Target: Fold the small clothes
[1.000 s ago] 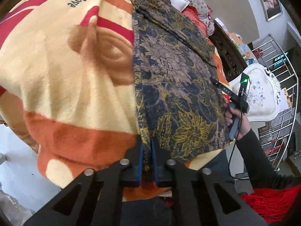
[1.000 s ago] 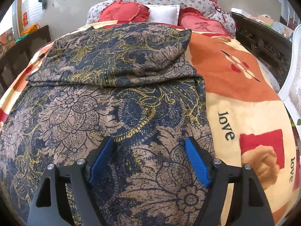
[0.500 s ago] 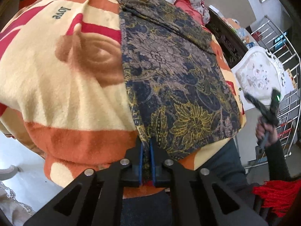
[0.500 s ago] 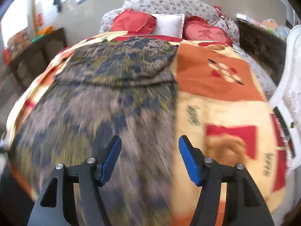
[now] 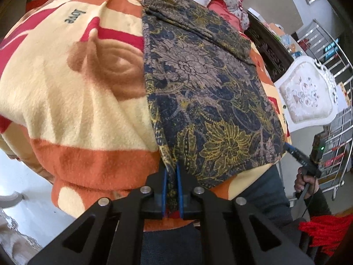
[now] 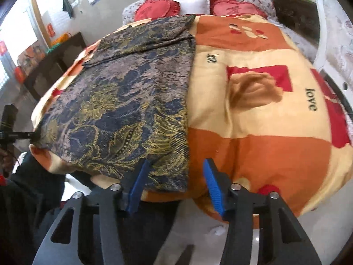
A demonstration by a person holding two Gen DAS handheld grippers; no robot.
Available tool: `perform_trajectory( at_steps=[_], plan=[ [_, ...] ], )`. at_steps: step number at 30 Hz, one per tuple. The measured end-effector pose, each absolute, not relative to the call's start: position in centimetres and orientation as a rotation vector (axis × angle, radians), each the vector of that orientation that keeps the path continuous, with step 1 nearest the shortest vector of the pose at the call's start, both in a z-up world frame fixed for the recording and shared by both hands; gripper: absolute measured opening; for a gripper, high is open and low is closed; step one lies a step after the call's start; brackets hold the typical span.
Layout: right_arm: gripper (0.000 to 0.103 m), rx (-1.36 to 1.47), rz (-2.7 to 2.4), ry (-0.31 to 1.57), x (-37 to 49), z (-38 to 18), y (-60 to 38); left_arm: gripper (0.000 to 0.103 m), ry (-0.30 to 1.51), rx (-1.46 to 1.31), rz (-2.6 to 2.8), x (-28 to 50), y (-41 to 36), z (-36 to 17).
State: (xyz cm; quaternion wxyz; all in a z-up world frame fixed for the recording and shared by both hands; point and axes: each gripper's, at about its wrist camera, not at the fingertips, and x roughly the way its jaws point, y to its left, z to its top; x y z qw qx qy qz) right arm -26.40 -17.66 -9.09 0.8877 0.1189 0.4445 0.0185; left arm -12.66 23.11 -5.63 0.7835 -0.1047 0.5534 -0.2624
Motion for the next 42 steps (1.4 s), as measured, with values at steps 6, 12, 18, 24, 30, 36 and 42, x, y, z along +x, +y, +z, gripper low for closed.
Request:
perform_trajectory(
  at_steps=[6,12,18,24,30,36,42],
  plan=[
    [0.045,0.316,0.08,0.952,-26.1,-10.5,-18.3,0.006,1.194,-0.213,-0.566,-12.8,23.0,-5.3],
    [0.021,0.392,0.123,0.948,-26.8,-10.7,-18.6,0.005,1.166,-0.193,-0.572,-13.2,22.7,-4.2],
    [0.02,0.407,0.146,0.875,-28.4,-7.7,-19.2,0.005,1.105,-0.215,-0.58,-13.5,23.6,-1.7],
    [0.019,0.361,0.222,0.801,-30.0,-2.7,-18.2,0.004,1.052,-0.215,-0.597,-14.3,24.2,0.4],
    [0.019,0.305,0.277,0.73,-32.1,2.2,-17.0,0.004,1.011,-0.242,-0.605,-15.8,27.0,3.0],
    [0.019,0.323,0.29,0.696,-34.3,4.9,-18.4,0.004,0.954,-0.371,-0.669,-17.5,30.2,5.1],
    [0.019,0.393,0.261,0.627,-33.1,5.0,-19.9,0.004,0.903,-0.35,-0.641,-15.5,28.5,5.5]
  ],
)
